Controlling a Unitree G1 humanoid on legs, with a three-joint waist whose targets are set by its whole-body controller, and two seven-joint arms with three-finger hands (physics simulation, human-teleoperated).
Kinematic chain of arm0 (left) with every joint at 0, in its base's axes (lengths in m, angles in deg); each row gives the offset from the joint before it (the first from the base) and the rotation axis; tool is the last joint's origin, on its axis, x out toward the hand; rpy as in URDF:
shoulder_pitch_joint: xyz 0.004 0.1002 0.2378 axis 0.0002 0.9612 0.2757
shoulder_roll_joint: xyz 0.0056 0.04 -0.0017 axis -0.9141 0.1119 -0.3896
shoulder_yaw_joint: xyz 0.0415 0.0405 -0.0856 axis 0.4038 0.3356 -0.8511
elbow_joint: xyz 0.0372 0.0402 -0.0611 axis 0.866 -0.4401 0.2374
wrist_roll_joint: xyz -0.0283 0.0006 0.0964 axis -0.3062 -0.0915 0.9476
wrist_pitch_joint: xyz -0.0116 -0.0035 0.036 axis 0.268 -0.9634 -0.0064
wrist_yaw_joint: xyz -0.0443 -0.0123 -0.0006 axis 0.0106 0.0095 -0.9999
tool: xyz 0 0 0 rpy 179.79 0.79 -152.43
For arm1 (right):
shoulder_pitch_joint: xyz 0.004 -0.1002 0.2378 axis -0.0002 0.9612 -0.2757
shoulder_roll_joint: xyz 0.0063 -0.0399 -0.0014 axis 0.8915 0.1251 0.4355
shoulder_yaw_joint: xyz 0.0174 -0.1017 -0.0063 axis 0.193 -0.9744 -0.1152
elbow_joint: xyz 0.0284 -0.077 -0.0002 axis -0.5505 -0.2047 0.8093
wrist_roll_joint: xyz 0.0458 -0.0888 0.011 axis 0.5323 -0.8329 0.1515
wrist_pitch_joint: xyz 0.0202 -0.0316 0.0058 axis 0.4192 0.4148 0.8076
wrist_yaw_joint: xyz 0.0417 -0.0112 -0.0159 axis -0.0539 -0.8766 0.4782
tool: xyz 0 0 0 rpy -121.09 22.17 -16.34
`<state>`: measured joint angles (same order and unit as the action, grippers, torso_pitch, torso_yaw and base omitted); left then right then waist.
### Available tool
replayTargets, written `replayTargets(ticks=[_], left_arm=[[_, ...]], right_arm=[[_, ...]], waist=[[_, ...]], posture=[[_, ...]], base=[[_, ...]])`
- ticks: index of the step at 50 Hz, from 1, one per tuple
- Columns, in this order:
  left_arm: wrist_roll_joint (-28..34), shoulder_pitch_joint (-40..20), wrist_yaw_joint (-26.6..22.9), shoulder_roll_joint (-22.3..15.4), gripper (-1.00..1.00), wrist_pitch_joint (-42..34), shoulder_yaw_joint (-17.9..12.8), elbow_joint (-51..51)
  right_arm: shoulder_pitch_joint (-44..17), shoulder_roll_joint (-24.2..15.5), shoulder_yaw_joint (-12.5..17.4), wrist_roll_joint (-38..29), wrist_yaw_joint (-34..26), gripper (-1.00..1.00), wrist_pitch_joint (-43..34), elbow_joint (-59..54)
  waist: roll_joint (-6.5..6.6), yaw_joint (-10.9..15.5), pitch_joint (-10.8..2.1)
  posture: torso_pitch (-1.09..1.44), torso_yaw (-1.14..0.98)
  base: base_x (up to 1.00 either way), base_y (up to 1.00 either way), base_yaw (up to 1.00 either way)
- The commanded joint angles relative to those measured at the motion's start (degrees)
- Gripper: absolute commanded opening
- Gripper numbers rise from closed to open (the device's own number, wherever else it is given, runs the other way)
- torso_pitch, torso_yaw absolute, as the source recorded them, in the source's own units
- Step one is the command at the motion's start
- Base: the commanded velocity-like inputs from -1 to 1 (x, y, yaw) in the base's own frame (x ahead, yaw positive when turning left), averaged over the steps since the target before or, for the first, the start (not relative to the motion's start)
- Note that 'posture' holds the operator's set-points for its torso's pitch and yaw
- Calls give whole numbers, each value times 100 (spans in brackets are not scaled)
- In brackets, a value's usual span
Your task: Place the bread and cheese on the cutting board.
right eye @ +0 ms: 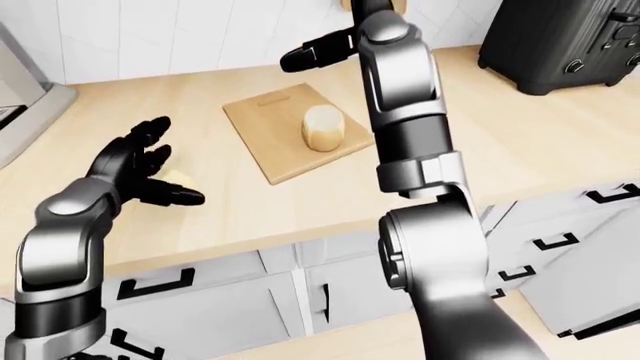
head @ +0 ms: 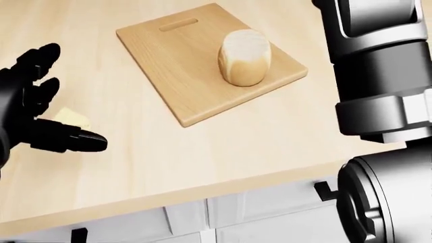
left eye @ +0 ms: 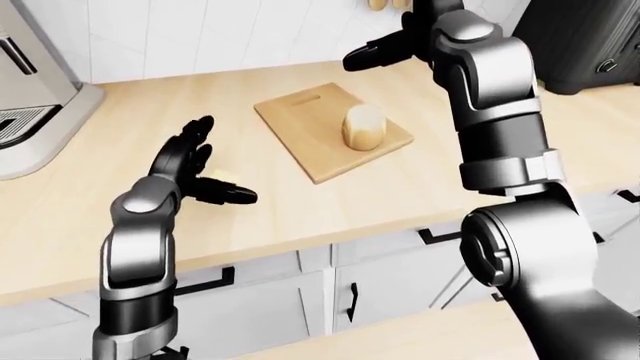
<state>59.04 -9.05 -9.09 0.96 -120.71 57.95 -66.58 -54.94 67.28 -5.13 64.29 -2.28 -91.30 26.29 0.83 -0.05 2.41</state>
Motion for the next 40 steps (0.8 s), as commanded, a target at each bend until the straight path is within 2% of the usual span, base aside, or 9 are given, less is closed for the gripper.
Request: replayTargets(ticks=[1,10,23,25,27,31,34,37,40], left_arm=[[12,-173,6,-84,40,77,-61,276],[-23,-142,-1,-64,31,70,-84,296],[-54,-98,2,-72,28,116,-94,278],[-56,-96,-6,-75,12,96,-91,305],[-57,-76,-23,-49,10,94,-56,341],[-48,-38,-38,-46,-15,117,-62,349],[-36,14,-38,-23,-55,131,-54,379],[-35,23,-29,-10,-65,200,-62,317],[-34,27,-42,-8,-87,148,-63,373]], right_arm=[[-206,-45,24,-11,34,100,151,227],[-139,-20,20,0,54,100,178,254],[-106,-8,14,10,64,100,178,274],[-111,-3,7,5,66,100,179,268],[-102,5,9,6,72,100,212,249],[-78,17,9,11,82,100,213,261],[-55,34,6,16,92,100,197,299],[-29,47,4,20,103,100,174,339],[-17,57,5,28,115,100,207,318]], waist=[[21,0,-170],[20,5,-175],[23,6,-183],[26,3,-184],[25,2,-182],[22,6,-183],[22,5,-189],[20,9,-187],[24,7,-194]], posture=[[0,0],[0,0],[0,0],[0,0],[0,0],[0,0],[0,0],[0,0],[0,0]], base=[[0,0,0],[0,0,0],[0,0,0],[0,0,0],[0,0,0],[0,0,0],[0,0,0],[0,0,0],[0,0,0]])
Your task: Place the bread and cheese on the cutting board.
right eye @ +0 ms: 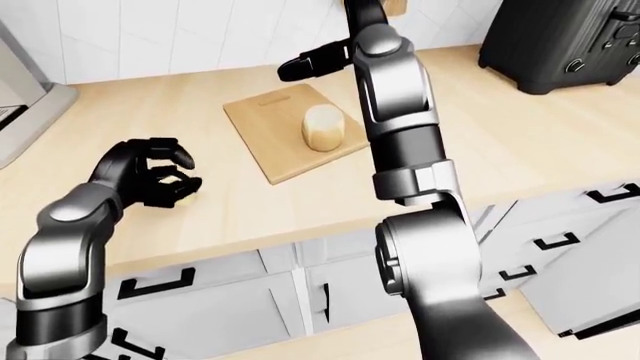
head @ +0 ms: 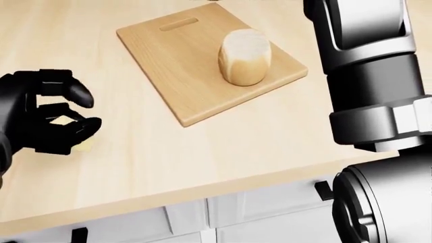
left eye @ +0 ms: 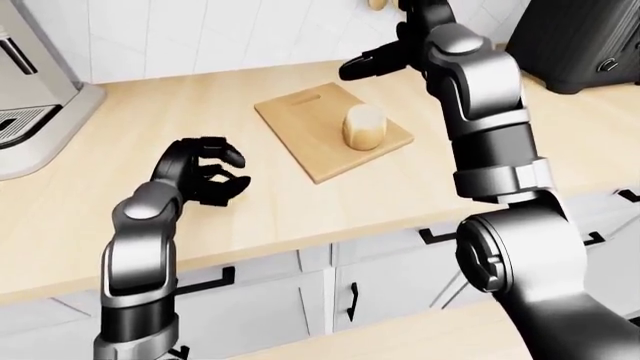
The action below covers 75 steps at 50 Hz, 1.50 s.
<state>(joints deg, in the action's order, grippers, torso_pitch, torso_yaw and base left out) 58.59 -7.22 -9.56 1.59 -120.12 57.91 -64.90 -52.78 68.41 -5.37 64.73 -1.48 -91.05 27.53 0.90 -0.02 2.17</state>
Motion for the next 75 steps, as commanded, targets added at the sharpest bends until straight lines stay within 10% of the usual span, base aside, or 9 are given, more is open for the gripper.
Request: replayTargets(ticks=[1,32,54,75], left_arm=[[12,-138,16,-63,-96,147,-58,164],[-494,-1722,498,25,-100,-147,85,-914],[-1213,-5807,1670,747,-100,3028,351,-7607],[-919,-5750,2389,1191,-100,4280,272,-8300]], right_arm=[[-227,-57,29,-14,34,100,195,189],[-259,-116,58,58,56,100,138,236],[311,-309,157,187,54,100,68,736],[323,-403,167,186,34,100,13,802]], waist=[[18,2,-170],[-20,12,-148],[-197,56,-185],[-236,31,-175]], posture=[[0,0],[0,0],[0,0],[0,0]], base=[[0,0,0],[0,0,0],[0,0,0],[0,0,0]])
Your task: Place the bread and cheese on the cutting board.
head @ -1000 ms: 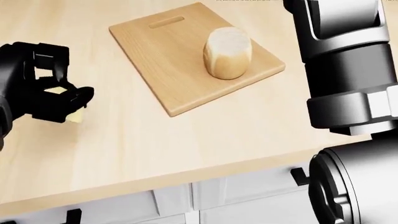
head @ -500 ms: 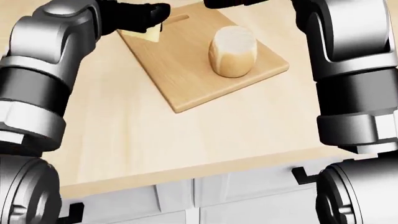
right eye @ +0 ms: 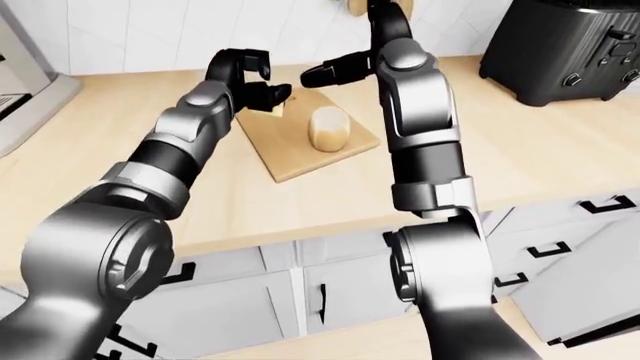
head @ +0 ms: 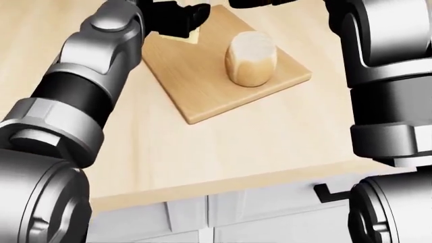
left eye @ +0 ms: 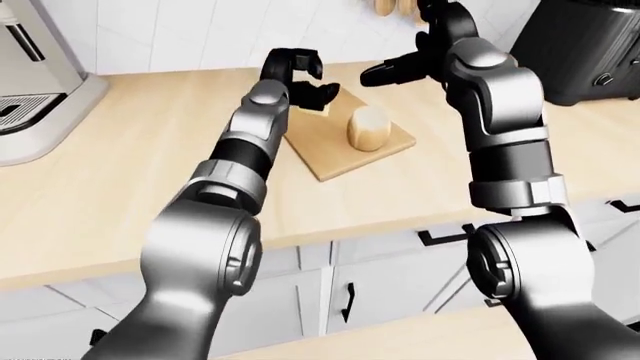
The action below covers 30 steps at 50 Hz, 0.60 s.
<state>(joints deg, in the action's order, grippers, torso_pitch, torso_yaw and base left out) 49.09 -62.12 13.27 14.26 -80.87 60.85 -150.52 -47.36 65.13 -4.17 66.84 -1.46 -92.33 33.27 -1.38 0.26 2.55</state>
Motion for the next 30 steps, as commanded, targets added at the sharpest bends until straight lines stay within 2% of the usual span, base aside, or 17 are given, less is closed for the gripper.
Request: replayTargets(ticks=[1,9,25,27,30], left_arm=[[29,-254,135,-69,-100,426,-45,254],[134,-60,181,27,-100,857,-60,209],[9,-19,-3,190,-100,1029,-105,250],[3,12,-15,185,-77,1079,-102,229],[-7,17,-16,209,-67,1105,-94,234]], right_arm=[[-190,-74,49,-25,35,100,123,266],[-69,-33,42,-23,59,100,109,359],[25,15,36,-18,88,100,173,356],[9,14,38,-14,90,100,160,359],[13,11,36,-12,87,100,129,395]], waist=[[-9,4,-213],[-7,9,-222],[-2,17,-232],[-2,18,-232],[-3,16,-234]], posture=[[0,0],[0,0],[0,0],[0,0],[0,0]], base=[[0,0,0],[0,0,0],[0,0,0],[0,0,0],[0,0,0]])
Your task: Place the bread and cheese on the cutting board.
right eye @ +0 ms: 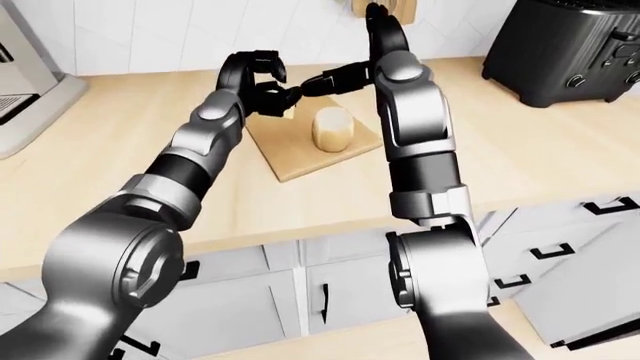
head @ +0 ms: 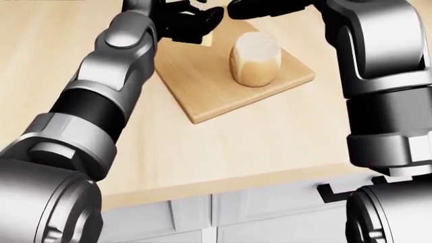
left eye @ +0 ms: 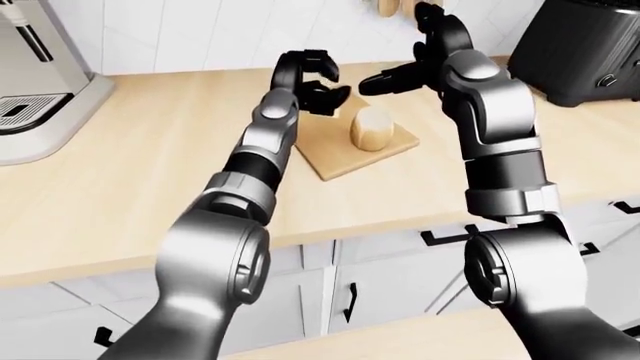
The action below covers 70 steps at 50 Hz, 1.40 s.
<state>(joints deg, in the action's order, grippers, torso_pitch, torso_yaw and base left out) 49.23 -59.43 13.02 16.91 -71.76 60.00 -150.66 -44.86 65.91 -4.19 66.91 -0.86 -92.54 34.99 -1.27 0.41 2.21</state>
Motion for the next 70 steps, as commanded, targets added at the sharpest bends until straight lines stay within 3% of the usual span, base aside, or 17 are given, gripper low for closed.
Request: replayTargets(ticks=[1,4,5,8,9,21,30,37,47,60,70], left_arm=[[-26,-259,11,-48,-62,185,-7,252],[-41,-235,-4,-51,-24,237,-12,243],[-47,-240,-10,-47,0,235,-13,247],[-47,-217,-5,-44,96,262,-10,242],[-48,-213,-5,-43,100,264,-8,244],[-155,-200,-6,-199,100,186,-50,294],[-570,-469,-99,-589,100,-770,-126,649],[-860,-346,-73,-989,100,-1227,-55,1240],[-1144,423,-31,-1291,100,-1988,72,2778],[-1527,1502,788,-1587,100,-2760,-125,5636],[-1896,2074,1183,-1736,100,-2785,-260,7065]], right_arm=[[-243,-72,43,-17,26,100,148,222],[-251,-83,44,-14,19,100,139,227],[-249,-83,46,-14,23,100,134,233],[-242,-71,43,-9,27,100,116,258],[-234,-66,40,-8,27,100,110,268],[-208,-11,28,-1,76,100,222,169],[-300,-34,42,13,109,100,311,77],[-159,-154,101,22,121,100,249,400],[425,-400,173,-48,2,100,-108,1576],[827,-455,164,-334,-155,100,-663,3135],[998,-316,149,-540,-229,100,-758,3916]], waist=[[-14,2,-201],[-14,3,-201],[-14,2,-201],[-15,2,-199],[-15,1,-200],[-1,-5,-212],[34,-13,-198],[54,-17,-182],[61,-10,-163],[94,-40,-107],[129,-41,-97]], posture=[[0,0],[0,0],[0,0],[0,0],[0,0],[0,0],[0,0],[0,0],[0,0],[0,0],[0,0]], base=[[0,0,0],[0,0,0],[0,0,0],[0,0,0],[0,0,0],[0,0,0],[0,0,0],[0,0,0],[0,0,0],[0,0,0],[0,0,0]])
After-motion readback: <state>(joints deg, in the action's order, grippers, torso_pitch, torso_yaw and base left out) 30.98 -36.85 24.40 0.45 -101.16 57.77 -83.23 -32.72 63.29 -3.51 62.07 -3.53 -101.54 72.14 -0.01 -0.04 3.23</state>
